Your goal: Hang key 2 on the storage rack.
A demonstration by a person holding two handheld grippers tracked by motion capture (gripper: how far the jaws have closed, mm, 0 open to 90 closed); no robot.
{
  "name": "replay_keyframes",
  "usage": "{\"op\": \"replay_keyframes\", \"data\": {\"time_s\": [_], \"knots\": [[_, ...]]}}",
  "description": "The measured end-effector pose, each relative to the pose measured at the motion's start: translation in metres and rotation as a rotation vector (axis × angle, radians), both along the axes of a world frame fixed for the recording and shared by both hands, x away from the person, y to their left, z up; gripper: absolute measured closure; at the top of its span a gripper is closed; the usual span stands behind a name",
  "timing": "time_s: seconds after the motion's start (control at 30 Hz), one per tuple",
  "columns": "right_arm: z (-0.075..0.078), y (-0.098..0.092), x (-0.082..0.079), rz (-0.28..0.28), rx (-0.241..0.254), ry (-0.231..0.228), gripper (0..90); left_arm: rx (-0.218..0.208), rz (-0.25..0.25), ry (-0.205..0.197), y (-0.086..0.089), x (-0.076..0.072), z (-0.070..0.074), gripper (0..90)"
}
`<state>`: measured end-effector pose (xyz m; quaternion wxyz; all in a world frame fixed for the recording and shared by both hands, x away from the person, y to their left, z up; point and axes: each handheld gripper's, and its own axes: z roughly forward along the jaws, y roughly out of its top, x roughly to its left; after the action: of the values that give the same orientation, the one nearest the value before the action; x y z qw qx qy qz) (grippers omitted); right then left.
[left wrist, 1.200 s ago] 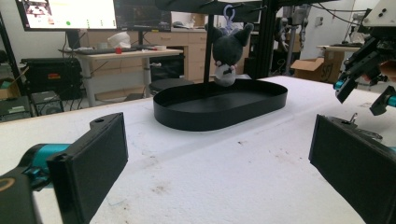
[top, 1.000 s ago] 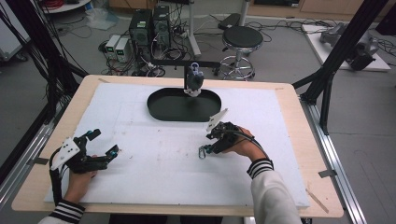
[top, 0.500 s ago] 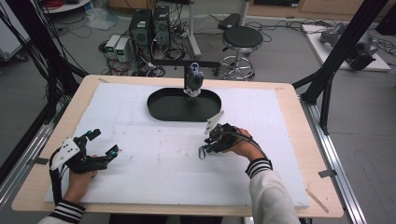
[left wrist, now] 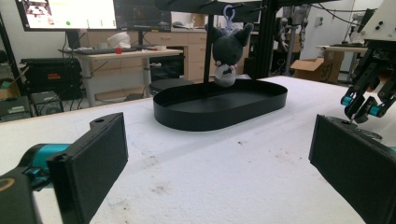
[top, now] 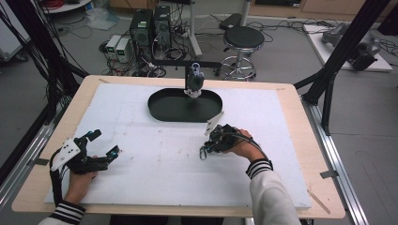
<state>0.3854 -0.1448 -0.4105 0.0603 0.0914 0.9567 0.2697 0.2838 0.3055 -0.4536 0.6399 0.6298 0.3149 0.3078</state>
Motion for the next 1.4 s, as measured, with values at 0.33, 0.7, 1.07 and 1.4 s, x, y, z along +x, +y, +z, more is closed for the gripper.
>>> {"op": "replay_keyframes", "data": {"time_s": [0.33, 0.7, 1.07, 1.4], "knots": [[0.001, 0.002, 0.000, 0.004, -0.001, -0.011, 87.4, 0.000, 0.000, 0.000, 0.000, 0.000, 0.000, 5.0], [0.006, 0.000, 0.000, -0.037, 0.046, -0.012, 87.8, 0.000, 0.000, 0.000, 0.000, 0.000, 0.000, 4.9], [0.026, -0.011, 0.000, -0.142, 0.189, -0.084, 88.2, -0.001, 0.000, 0.001, 0.000, 0.000, 0.000, 5.0], [0.047, -0.025, 0.003, -0.239, 0.355, -0.089, 88.2, -0.001, 0.000, 0.001, 0.000, 0.000, 0.000, 4.9]]}}
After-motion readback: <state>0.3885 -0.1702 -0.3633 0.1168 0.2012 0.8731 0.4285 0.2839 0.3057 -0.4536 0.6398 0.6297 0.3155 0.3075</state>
